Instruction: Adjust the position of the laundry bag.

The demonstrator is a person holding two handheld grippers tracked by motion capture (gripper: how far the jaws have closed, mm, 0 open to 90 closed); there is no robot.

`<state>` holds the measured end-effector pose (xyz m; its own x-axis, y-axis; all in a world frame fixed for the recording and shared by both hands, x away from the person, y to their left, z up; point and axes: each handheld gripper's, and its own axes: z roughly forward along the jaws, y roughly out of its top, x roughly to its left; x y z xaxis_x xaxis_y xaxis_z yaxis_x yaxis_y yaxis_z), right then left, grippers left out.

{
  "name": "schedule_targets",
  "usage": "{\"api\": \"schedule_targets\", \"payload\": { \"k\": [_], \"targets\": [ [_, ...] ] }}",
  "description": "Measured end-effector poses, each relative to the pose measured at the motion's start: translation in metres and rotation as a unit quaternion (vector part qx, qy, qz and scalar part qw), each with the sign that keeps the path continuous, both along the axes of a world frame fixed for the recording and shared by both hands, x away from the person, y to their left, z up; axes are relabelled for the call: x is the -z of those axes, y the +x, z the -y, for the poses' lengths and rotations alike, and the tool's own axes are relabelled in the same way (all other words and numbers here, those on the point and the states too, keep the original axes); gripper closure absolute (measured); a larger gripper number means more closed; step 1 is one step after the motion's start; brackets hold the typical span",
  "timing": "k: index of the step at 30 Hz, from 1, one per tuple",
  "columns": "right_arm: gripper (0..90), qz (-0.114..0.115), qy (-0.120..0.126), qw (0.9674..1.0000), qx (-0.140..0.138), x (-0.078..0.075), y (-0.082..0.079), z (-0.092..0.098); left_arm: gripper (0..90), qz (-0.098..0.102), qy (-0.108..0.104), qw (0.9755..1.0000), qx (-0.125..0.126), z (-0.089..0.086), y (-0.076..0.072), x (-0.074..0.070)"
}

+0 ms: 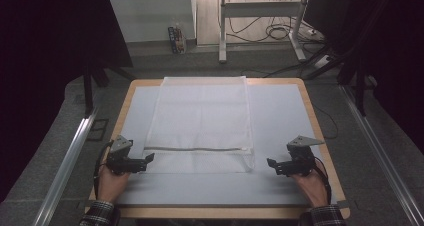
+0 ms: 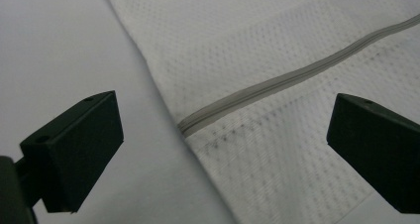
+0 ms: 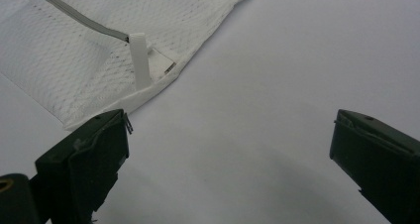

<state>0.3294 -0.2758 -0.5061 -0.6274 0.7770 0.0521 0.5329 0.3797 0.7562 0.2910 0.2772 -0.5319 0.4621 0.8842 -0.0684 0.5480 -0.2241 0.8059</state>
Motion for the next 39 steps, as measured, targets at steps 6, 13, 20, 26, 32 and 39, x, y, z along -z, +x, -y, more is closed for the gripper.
{"api": "schedule_targets", "payload": {
  "k": [6,13,20,26,32,39],
  "targets": [
    [2.0,0.002,-0.008,1.0000,0.001,0.000,0.001,-0.002,4.4,-0.014,-0.016,0.9997,-0.011,-0.010,0.003,0.001],
    [2.7,-0.005,-0.012,0.9999,-0.003,0.003,0.004,-0.003,5.0,-0.020,-0.015,0.9997,-0.007,-0.008,0.003,0.001],
    [4.4,-0.017,-0.015,0.9997,-0.003,0.003,0.004,-0.003,5.6,-0.027,-0.007,0.9996,0.000,-0.005,0.004,0.002],
    [4.5,-0.015,-0.017,0.9997,-0.003,0.003,0.004,-0.005,5.5,-0.037,-0.014,0.9992,-0.004,-0.003,0.006,0.001],
    [5.9,-0.016,-0.009,0.9998,0.004,0.003,0.004,-0.007,4.4,-0.037,-0.020,0.9991,-0.002,-0.003,0.007,-0.001],
    [5.9,-0.015,-0.005,0.9999,-0.002,0.002,0.008,-0.012,5.4,-0.032,-0.018,0.9993,0.006,0.002,0.011,-0.003]
  ]
}}
